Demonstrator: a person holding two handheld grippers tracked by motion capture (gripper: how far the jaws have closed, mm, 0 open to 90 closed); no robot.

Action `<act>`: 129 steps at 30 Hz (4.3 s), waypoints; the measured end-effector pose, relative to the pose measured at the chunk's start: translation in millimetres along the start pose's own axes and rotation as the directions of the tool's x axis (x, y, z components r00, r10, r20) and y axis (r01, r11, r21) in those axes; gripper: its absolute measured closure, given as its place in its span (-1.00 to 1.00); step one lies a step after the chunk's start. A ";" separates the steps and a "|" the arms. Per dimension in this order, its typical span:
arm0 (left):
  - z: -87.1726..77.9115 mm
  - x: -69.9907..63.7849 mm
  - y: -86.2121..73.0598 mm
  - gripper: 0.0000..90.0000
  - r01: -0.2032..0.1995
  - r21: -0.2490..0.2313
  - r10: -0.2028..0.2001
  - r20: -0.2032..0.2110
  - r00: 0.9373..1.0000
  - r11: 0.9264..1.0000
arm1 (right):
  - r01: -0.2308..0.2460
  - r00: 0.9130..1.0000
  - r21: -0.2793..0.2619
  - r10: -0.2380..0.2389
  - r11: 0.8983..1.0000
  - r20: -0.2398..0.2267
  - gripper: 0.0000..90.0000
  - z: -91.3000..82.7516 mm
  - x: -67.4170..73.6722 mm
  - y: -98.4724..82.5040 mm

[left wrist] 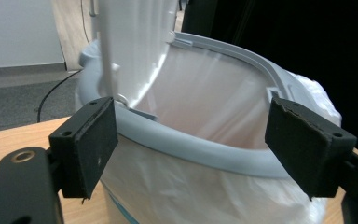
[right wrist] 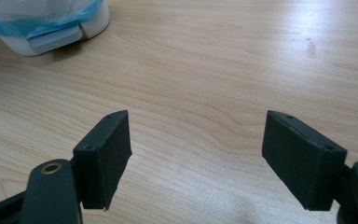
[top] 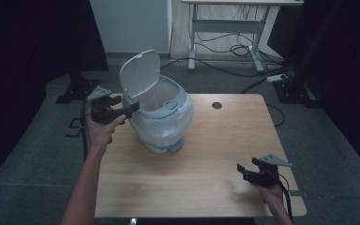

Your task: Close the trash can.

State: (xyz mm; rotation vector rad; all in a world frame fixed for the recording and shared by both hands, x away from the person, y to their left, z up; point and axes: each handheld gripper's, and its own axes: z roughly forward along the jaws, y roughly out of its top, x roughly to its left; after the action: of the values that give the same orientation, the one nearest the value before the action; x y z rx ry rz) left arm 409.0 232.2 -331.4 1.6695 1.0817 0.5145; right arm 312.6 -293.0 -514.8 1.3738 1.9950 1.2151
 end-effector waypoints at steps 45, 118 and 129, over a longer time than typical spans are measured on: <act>38.8 -35.3 22.4 -0.62 -0.088 0.028 0.081 0.196 0.977 0.996 | -0.003 1.000 0.005 0.003 1.000 -0.017 -0.47 -0.7 1.7 -0.5; 64.3 -71.0 22.8 -0.41 -0.102 0.053 0.106 -0.076 0.991 0.993 | -0.025 0.999 0.038 0.025 0.999 -0.025 -0.48 1.6 -3.6 -4.0; 20.0 -73.2 0.4 -0.46 -0.109 -0.028 0.109 -0.012 0.994 0.994 | -0.024 1.000 0.040 0.025 0.999 -0.018 -0.48 1.4 -4.4 -4.2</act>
State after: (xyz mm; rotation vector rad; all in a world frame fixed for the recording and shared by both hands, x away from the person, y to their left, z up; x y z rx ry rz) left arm 387.6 159.6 -326.2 1.7089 0.9895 0.6070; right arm 313.4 -296.9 -519.6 1.4150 2.0315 1.2090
